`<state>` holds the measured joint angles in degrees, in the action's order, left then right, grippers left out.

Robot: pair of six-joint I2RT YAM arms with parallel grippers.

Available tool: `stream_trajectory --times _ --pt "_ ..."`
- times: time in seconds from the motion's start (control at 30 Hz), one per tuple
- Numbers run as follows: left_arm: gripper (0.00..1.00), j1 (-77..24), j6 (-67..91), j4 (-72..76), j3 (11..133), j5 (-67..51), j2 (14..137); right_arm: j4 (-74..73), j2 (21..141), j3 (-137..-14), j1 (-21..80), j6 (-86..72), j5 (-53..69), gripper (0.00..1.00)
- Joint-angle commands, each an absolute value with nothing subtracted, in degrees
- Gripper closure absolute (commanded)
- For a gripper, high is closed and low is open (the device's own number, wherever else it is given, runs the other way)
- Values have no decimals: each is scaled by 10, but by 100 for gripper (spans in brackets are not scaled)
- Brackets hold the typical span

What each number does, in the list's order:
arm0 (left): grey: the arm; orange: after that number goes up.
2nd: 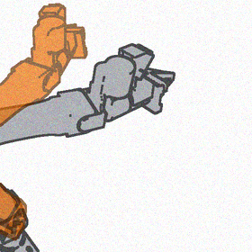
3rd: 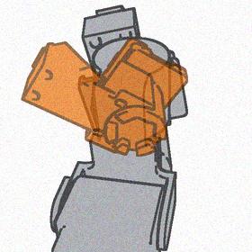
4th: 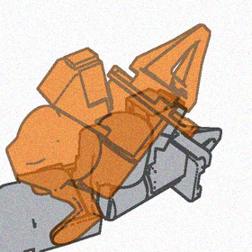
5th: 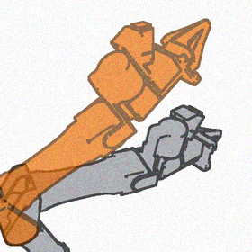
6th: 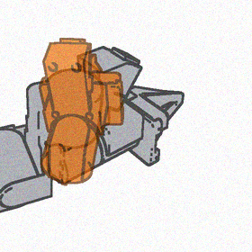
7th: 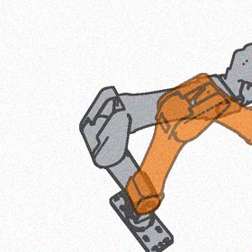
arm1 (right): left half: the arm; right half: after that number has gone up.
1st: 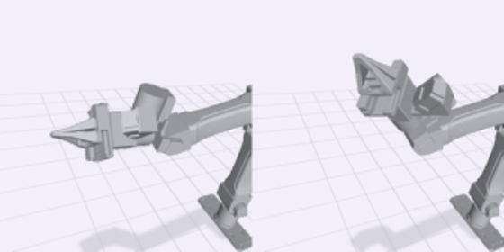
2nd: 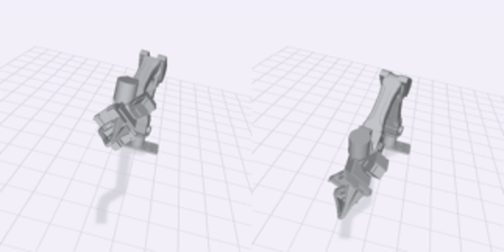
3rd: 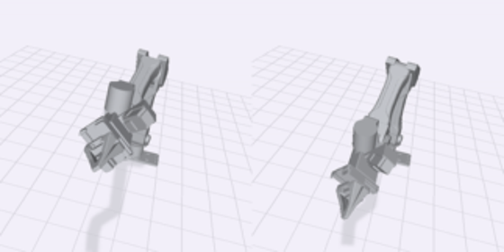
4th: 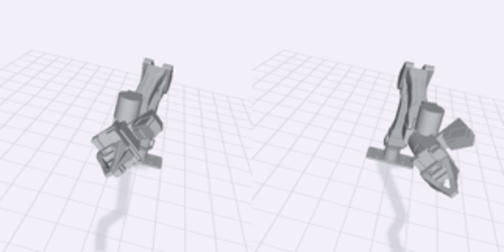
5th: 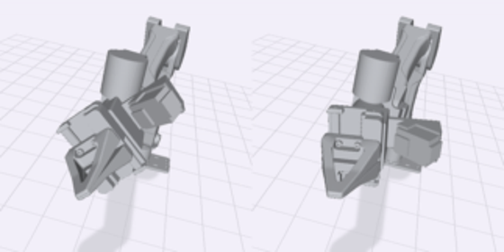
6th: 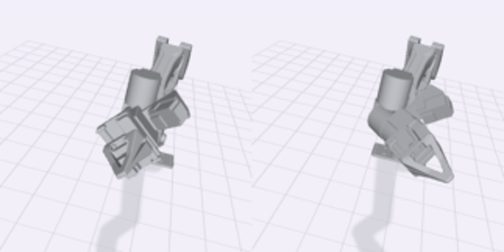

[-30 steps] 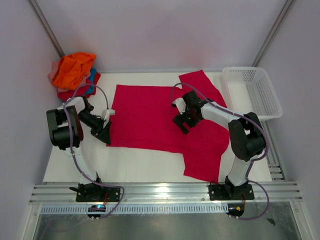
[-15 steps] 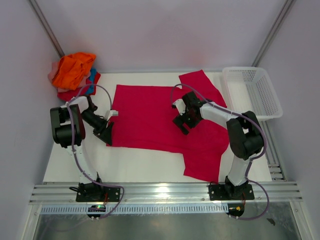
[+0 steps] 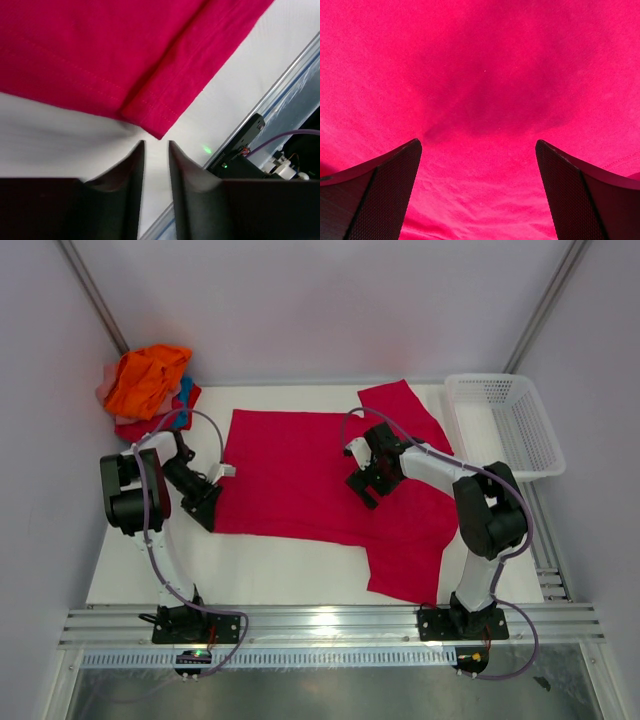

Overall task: Fold and stack the t-shirts
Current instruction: Flatten out the tshirt

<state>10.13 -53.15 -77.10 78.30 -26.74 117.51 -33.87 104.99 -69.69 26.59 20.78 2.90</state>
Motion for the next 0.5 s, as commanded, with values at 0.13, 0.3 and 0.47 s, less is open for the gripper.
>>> stream_trajectory --times 0.13,0.3,0.47 --pt "100 100 -532 -952 827 -238 1185 -330 1048 -716 271 204 20 1" --pt "79 100 -532 -952 831 -245 1187 -330 1047 -715 272 204 19 1" --pt "41 99 -536 -952 840 -257 1181 -330 1049 -715 272 206 18 1"
